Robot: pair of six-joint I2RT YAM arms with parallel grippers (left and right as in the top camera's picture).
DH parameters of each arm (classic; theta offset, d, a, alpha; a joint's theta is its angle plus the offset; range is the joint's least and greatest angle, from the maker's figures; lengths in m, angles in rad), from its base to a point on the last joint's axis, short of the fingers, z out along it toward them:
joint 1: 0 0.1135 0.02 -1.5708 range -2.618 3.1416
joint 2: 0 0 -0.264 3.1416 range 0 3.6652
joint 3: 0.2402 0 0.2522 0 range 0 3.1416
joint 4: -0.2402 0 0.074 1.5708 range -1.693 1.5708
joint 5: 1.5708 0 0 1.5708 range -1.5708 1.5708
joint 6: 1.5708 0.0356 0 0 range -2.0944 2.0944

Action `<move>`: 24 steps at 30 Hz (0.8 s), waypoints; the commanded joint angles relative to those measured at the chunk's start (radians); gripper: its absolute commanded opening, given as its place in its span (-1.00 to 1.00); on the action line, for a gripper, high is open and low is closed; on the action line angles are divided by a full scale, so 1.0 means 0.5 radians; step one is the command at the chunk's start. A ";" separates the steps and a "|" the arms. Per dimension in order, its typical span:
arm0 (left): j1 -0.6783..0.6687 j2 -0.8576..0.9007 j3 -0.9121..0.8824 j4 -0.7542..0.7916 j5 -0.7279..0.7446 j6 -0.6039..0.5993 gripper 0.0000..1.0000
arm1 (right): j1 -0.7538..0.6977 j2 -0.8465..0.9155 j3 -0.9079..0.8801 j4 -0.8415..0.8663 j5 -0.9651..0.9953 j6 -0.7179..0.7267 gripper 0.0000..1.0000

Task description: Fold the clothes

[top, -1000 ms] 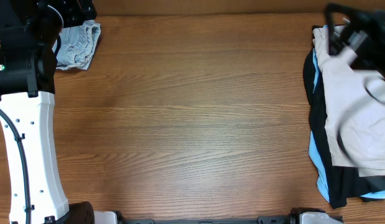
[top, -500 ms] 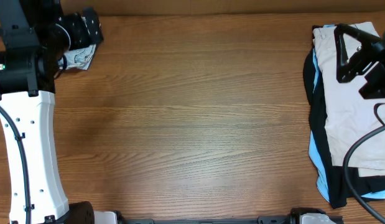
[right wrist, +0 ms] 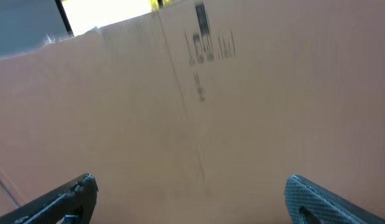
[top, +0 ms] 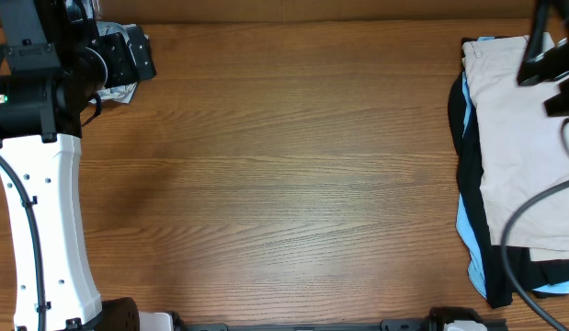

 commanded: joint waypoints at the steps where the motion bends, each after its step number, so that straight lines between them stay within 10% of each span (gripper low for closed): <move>1: 0.001 0.012 0.007 0.000 0.021 0.015 1.00 | 0.002 -0.143 -0.441 0.196 -0.017 0.068 1.00; 24: 0.001 0.012 0.007 -0.001 0.021 0.015 1.00 | 0.022 -1.604 -3.372 1.793 -0.017 0.218 1.00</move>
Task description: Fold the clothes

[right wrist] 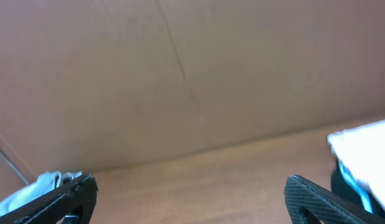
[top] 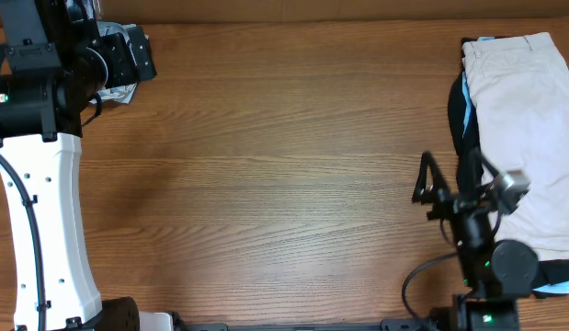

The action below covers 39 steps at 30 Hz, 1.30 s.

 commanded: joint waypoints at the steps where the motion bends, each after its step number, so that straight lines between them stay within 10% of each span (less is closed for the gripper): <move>1: 0.001 0.008 0.008 0.002 0.020 0.016 1.00 | 0.017 -0.181 -0.201 0.051 0.003 0.023 1.00; 39: 0.001 0.010 0.008 0.002 0.019 0.016 1.00 | 0.085 -0.702 -0.421 -0.485 0.004 0.021 1.00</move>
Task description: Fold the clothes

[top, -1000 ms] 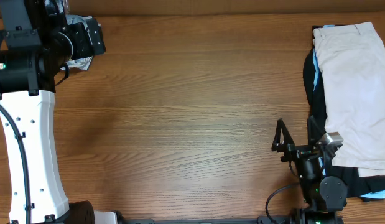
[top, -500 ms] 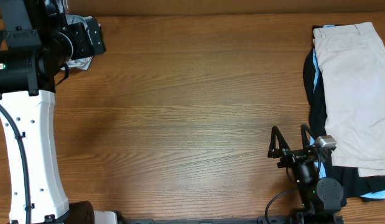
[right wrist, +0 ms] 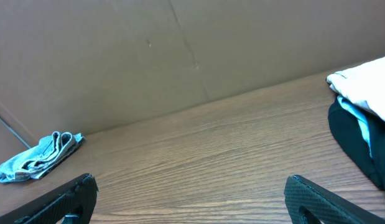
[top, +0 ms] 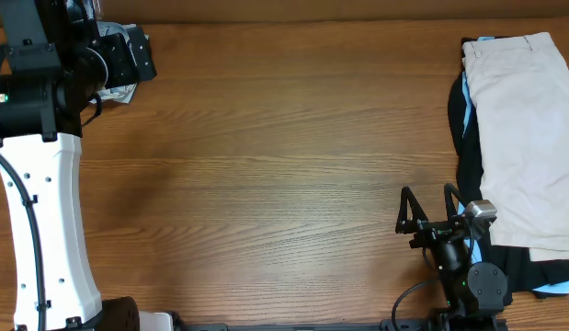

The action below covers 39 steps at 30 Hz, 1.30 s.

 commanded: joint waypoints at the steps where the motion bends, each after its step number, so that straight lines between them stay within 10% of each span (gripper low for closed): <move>1: 0.001 0.008 0.008 0.006 0.020 0.015 1.00 | 0.013 -0.016 -0.021 0.009 0.005 0.008 1.00; 14: -0.097 -0.316 -0.179 0.037 -0.035 -0.006 1.00 | 0.013 -0.016 -0.021 0.009 0.005 0.008 1.00; 29: -0.240 -1.841 -2.555 1.704 -0.037 -0.149 0.99 | 0.013 -0.016 -0.021 0.009 0.005 0.008 1.00; 39: -0.237 -2.737 -3.530 2.100 -0.153 -0.277 1.00 | 0.013 -0.016 -0.021 0.009 0.005 0.008 1.00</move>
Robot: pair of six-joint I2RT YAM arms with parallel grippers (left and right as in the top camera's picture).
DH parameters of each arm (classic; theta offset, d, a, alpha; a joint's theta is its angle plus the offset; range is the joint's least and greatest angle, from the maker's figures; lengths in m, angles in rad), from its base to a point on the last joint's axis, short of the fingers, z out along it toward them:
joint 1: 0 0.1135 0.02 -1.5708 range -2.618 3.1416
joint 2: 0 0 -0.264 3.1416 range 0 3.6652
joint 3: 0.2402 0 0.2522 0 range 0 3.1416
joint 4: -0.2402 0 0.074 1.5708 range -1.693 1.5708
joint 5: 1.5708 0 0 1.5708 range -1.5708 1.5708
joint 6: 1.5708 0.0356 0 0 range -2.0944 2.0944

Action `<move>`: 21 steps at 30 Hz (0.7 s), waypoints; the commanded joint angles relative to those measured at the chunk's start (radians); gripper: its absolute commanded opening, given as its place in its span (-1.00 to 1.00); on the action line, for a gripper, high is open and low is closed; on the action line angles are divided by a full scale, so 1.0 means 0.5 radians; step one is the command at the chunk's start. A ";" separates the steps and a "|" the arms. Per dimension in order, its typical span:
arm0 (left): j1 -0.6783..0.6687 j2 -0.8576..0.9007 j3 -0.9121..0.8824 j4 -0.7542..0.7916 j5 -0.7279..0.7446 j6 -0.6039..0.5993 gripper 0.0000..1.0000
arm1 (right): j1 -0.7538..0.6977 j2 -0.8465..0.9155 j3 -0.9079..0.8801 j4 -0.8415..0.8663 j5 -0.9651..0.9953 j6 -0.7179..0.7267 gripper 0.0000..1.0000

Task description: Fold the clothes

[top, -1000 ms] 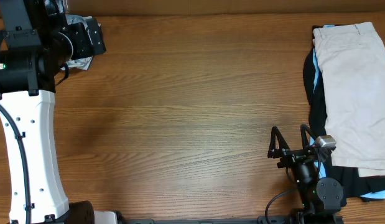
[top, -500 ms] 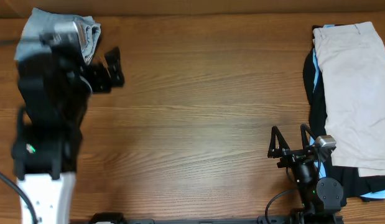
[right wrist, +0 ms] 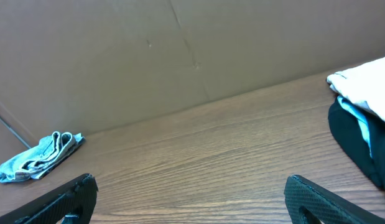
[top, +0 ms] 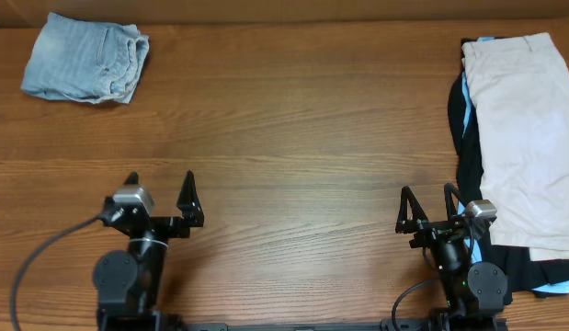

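A folded light-blue denim garment [top: 82,57] lies at the table's far left corner; the right wrist view shows it far off as the denim garment [right wrist: 37,155]. A stack of clothes lies along the right edge: beige shorts [top: 528,138] on top, a black garment [top: 466,156] and a light-blue one [top: 468,234] beneath. The right wrist view has the shorts [right wrist: 366,78] and the black garment [right wrist: 357,140] at its right. My left gripper [top: 160,176] is open at the front left, holding nothing. My right gripper [top: 427,191] [right wrist: 191,180] is open at the front right, just left of the stack.
A brown cardboard wall [right wrist: 180,56] runs along the table's far edge. Bare wooden table [top: 293,138] stretches between the denim garment and the stack. Both arm bases stand at the front edge.
My left arm, which stood over the far left corner, now sits low at the front left with its gripper open. The denim garment lies fully in view. The right arm has not moved.
The right gripper was over the stack at the far right, with the left arm over the far left corner. Then the right arm stood at the front right, beside the stack, and stayed there. Now the left arm is at the front too.
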 commanded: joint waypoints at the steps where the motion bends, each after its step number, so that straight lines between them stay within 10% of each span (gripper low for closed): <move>1: -0.003 -0.198 -0.254 0.065 -0.098 -0.126 1.00 | 0.013 -0.015 -0.021 0.009 0.005 0.008 1.00; 21: -0.001 -0.578 -0.544 -0.042 -0.134 -0.181 1.00 | 0.013 -0.016 -0.021 0.009 0.005 0.008 1.00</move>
